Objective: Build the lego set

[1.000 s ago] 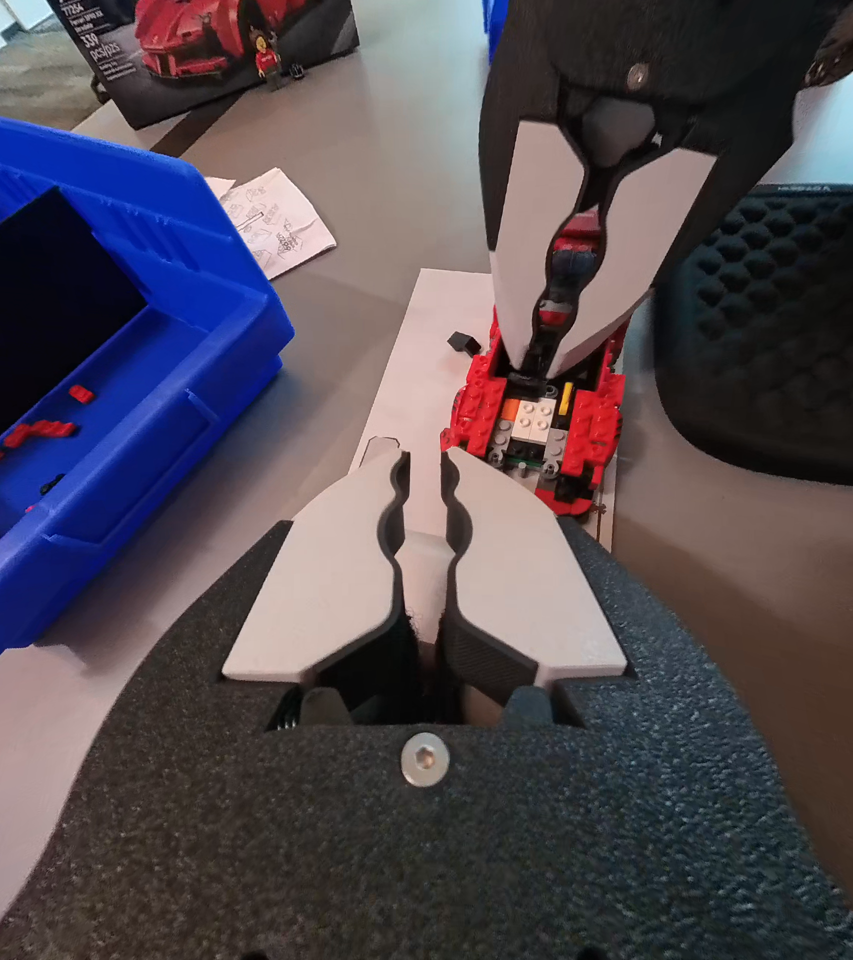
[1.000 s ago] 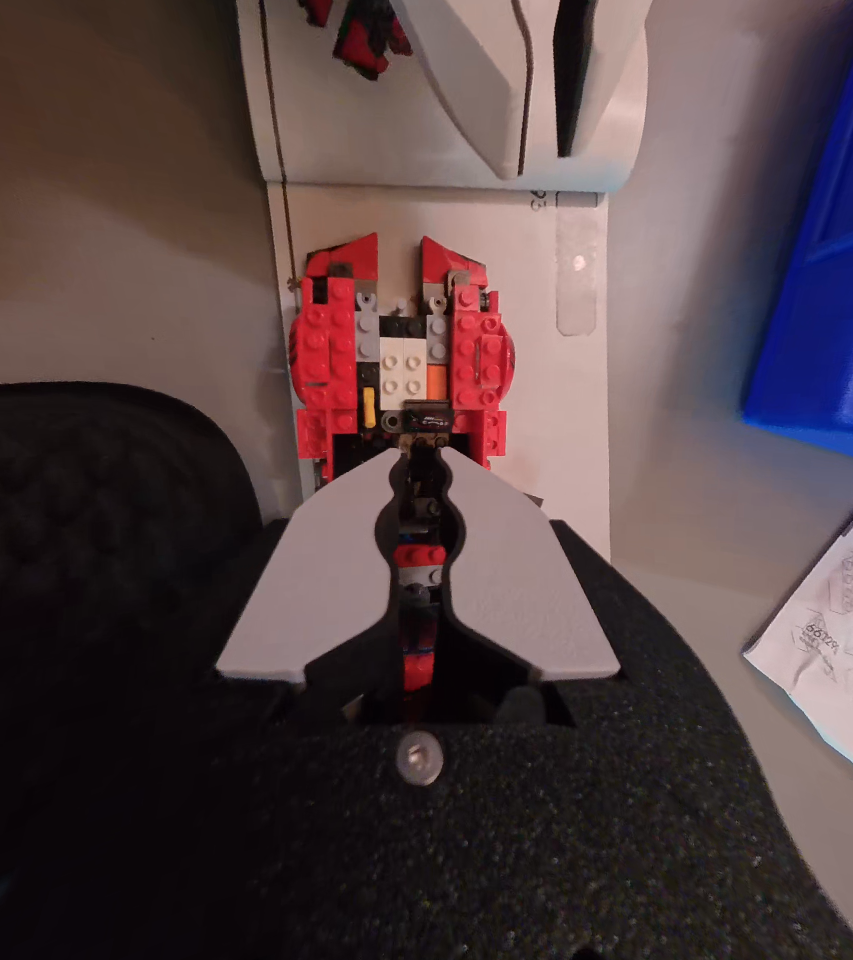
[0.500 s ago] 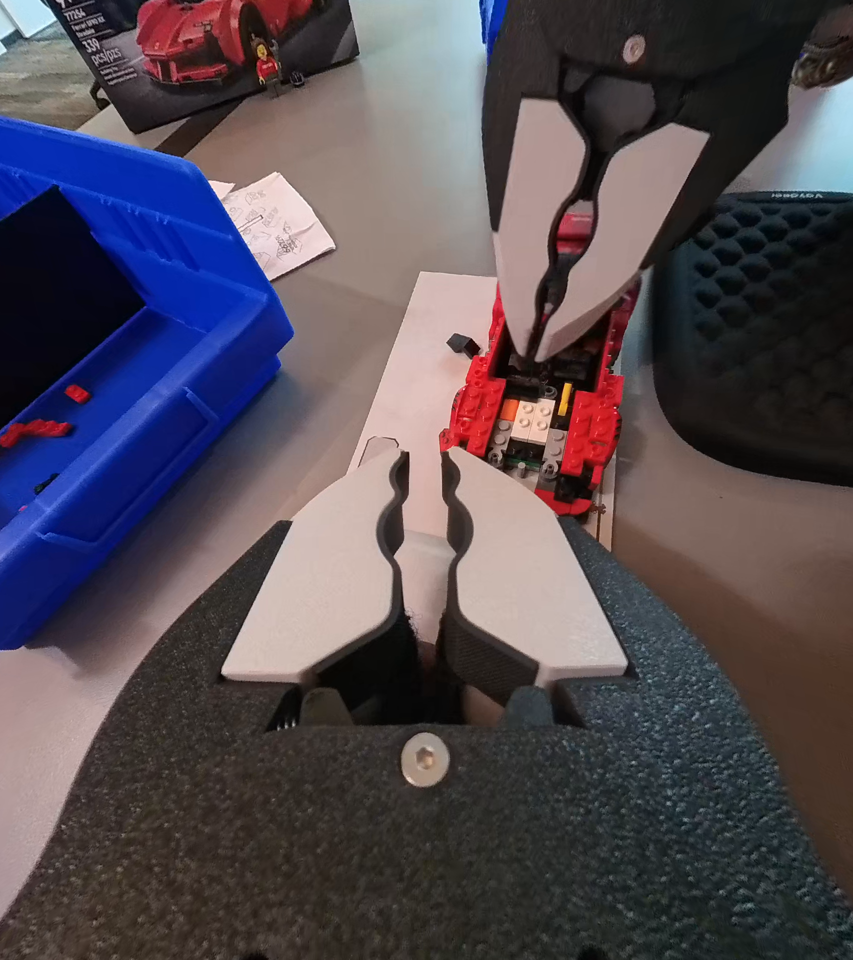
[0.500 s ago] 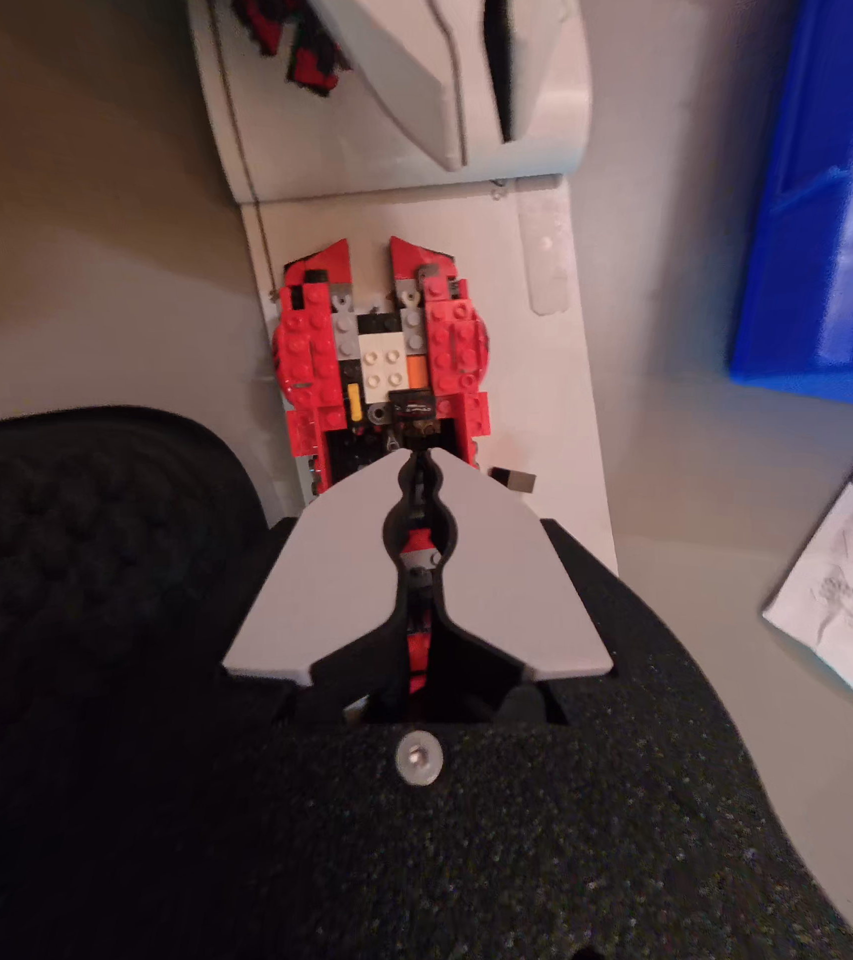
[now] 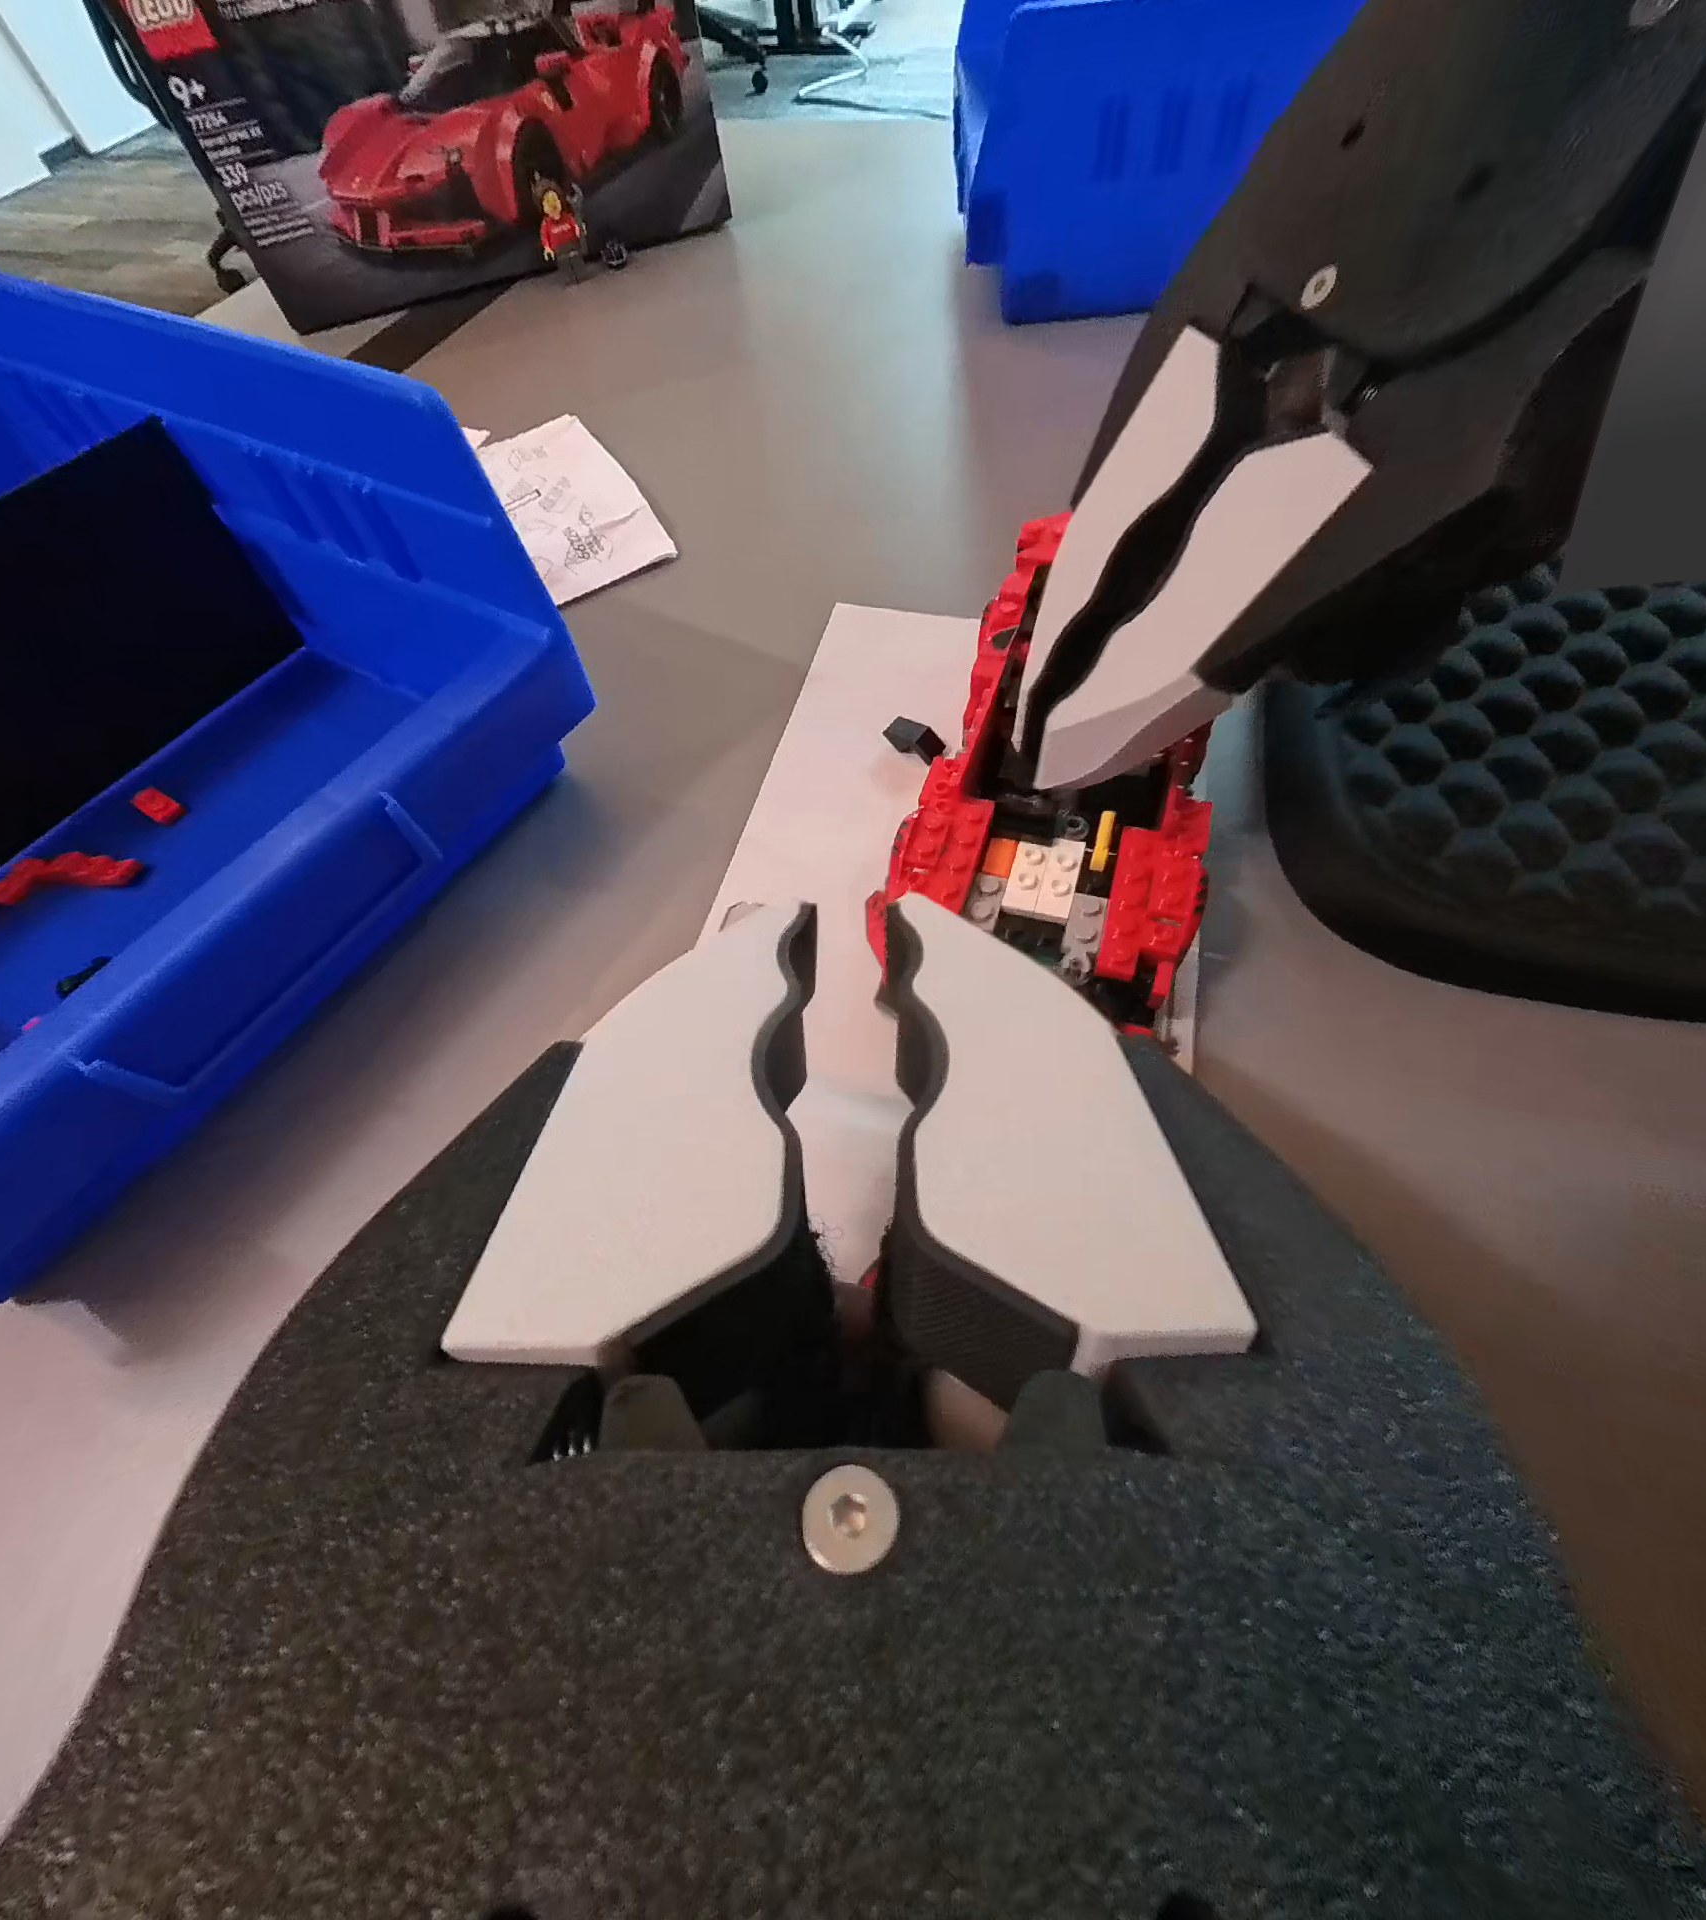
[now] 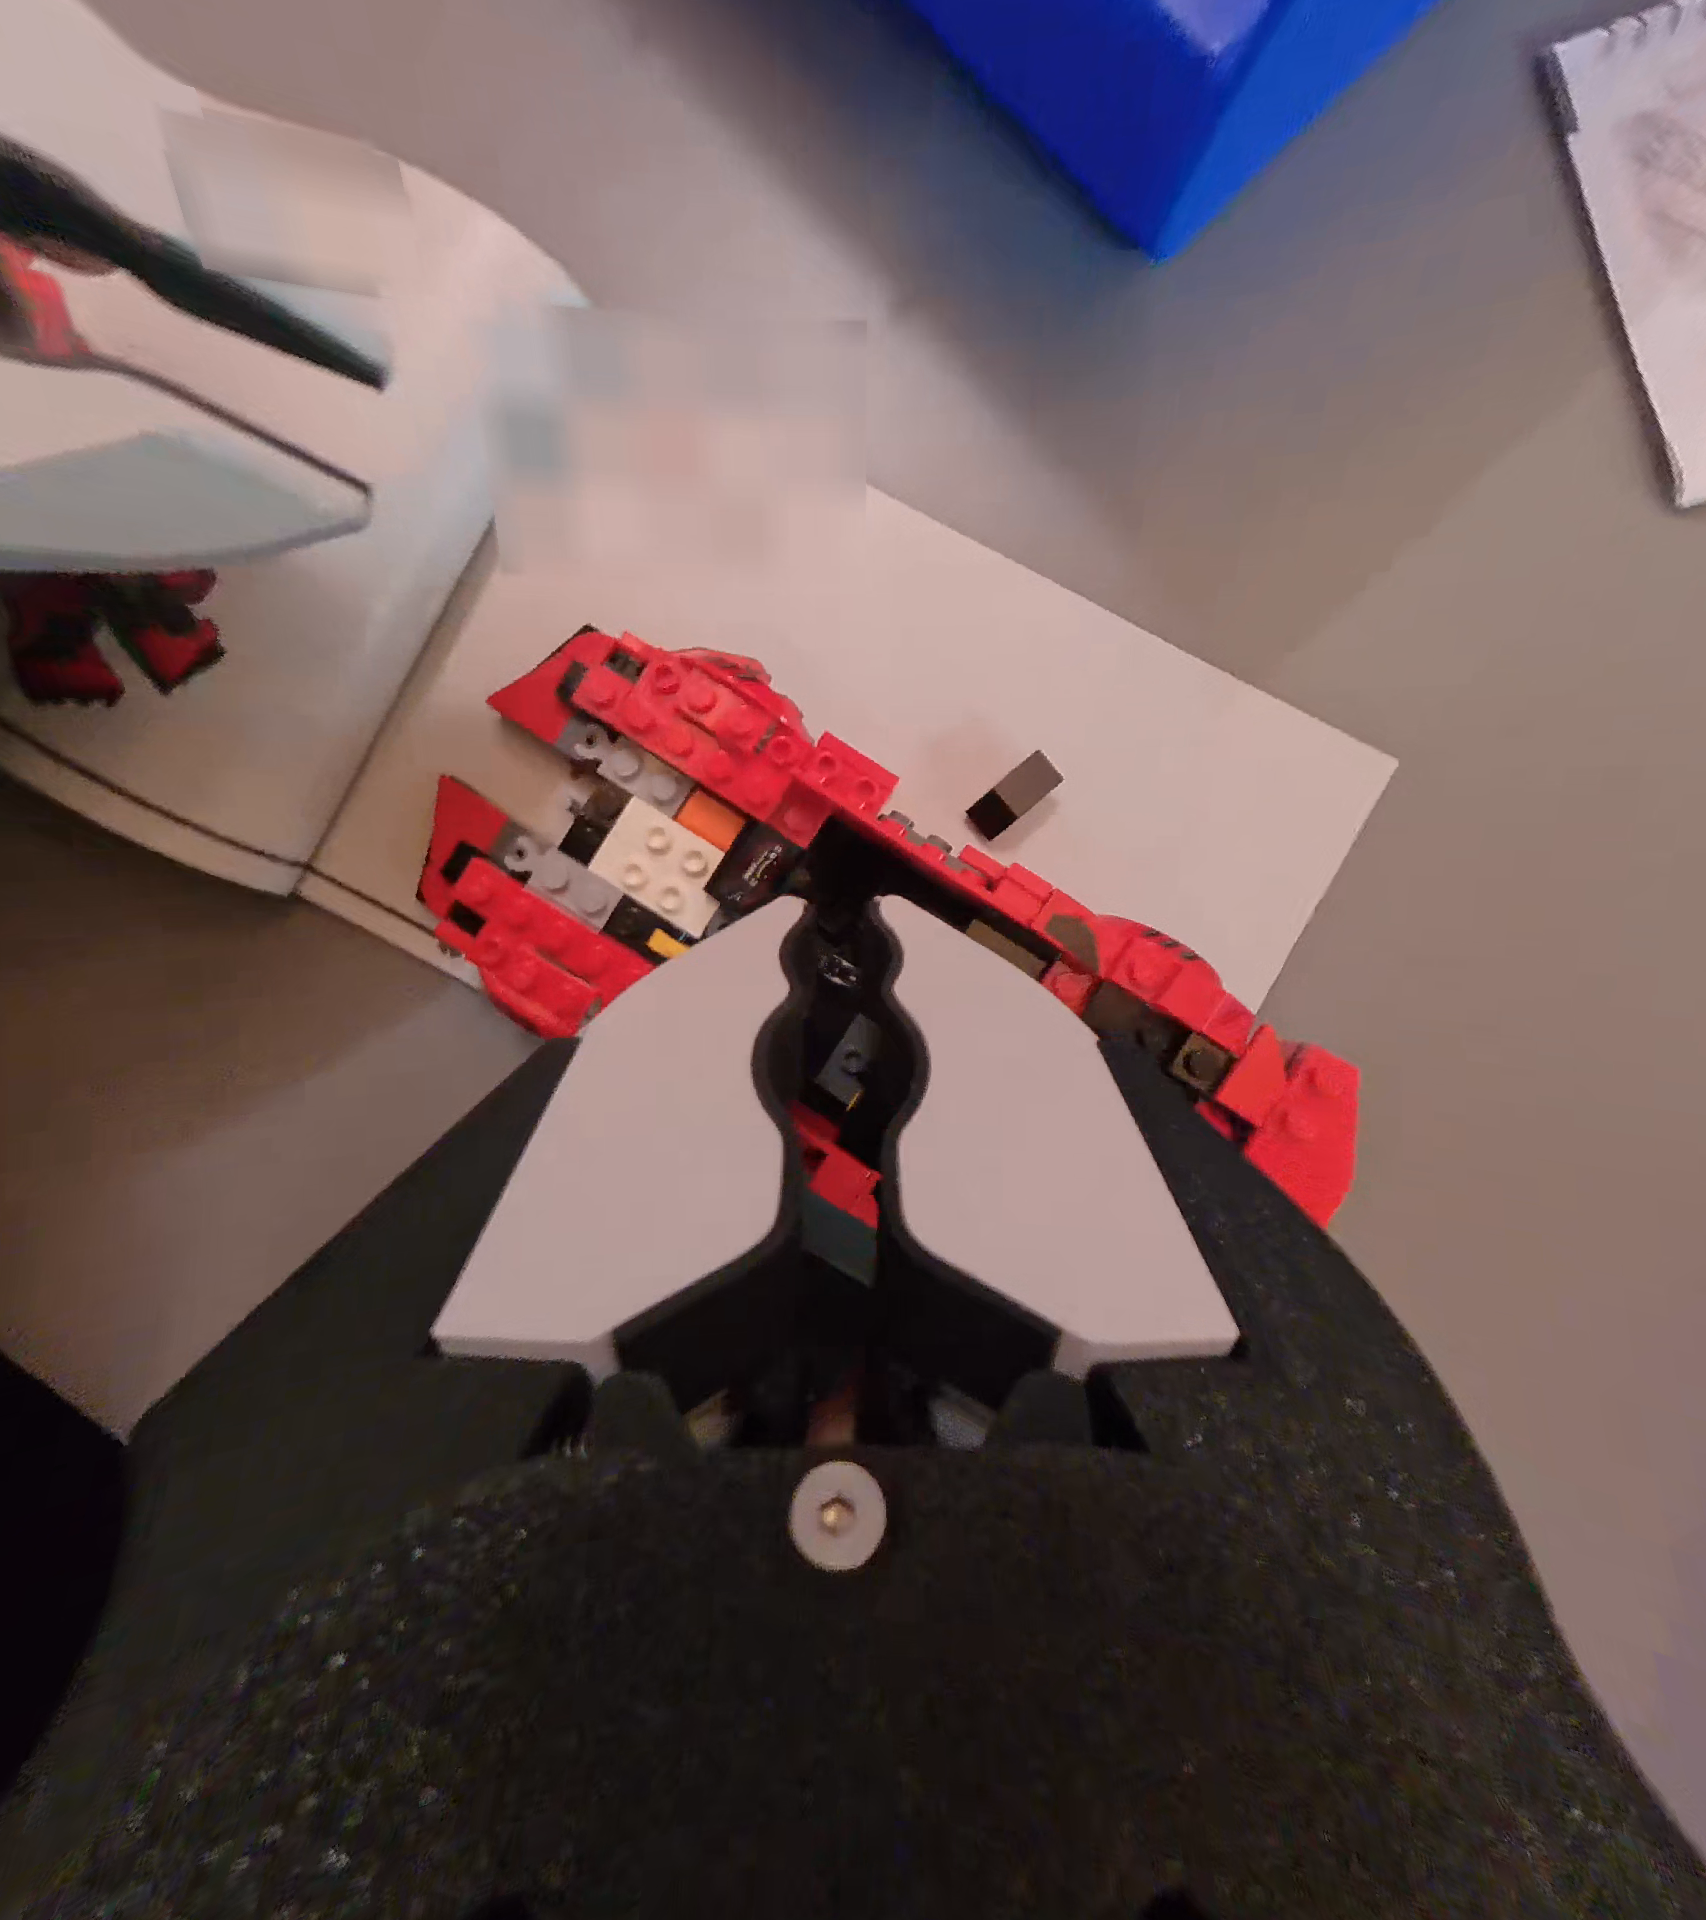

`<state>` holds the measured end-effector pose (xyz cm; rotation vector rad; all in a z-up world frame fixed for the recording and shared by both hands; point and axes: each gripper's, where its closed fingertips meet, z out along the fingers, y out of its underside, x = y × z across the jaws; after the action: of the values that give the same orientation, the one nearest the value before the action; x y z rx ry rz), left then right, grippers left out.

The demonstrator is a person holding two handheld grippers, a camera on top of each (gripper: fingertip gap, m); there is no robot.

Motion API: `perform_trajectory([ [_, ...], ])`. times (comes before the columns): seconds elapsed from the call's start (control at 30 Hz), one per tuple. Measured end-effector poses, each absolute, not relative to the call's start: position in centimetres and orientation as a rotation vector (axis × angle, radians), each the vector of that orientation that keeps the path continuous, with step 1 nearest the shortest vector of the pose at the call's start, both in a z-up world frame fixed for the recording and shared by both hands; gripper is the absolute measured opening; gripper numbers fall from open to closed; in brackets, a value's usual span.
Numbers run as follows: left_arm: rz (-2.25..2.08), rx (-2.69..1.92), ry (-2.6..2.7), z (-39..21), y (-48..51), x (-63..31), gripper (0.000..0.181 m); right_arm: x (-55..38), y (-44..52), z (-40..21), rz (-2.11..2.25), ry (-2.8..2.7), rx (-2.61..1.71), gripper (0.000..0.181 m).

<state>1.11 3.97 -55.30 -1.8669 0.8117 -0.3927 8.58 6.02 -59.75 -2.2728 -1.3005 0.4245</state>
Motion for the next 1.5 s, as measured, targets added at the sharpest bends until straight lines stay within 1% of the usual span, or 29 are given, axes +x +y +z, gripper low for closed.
perform_trajectory([
  [0.33, -0.428, -1.832, 0.832, -55.00, 3.29, 1.65, 0.012, 8.58, 6.54, -60.27, 0.341, -1.186, -2.318, 0.010],
  [0.77, -0.456, -1.843, 0.817, -55.07, 3.40, 1.58, 0.012, 8.49, 6.48, -60.44, 0.379, -1.222, -2.311, 0.000],
  [1.2, -0.446, -1.843, 0.835, -55.23, 3.36, 1.75, 0.012, 9.16, 6.33, -60.02, 0.390, -1.229, -2.315, 0.000],
  [1.23, -0.445, -1.842, 0.838, -55.23, 3.33, 1.77, 0.012, 9.04, 6.32, -60.03, 0.394, -1.220, -2.316, 0.001],
  [1.27, -0.445, -1.840, 0.841, -55.24, 3.30, 1.81, 0.012, 8.93, 6.38, -60.05, 0.387, -1.217, -2.315, 0.006],
  [1.5, -0.445, -1.828, 0.846, -55.12, 3.20, 1.86, 0.012, 8.55, 6.69, -60.48, 0.345, -1.242, -2.304, 0.008],
])
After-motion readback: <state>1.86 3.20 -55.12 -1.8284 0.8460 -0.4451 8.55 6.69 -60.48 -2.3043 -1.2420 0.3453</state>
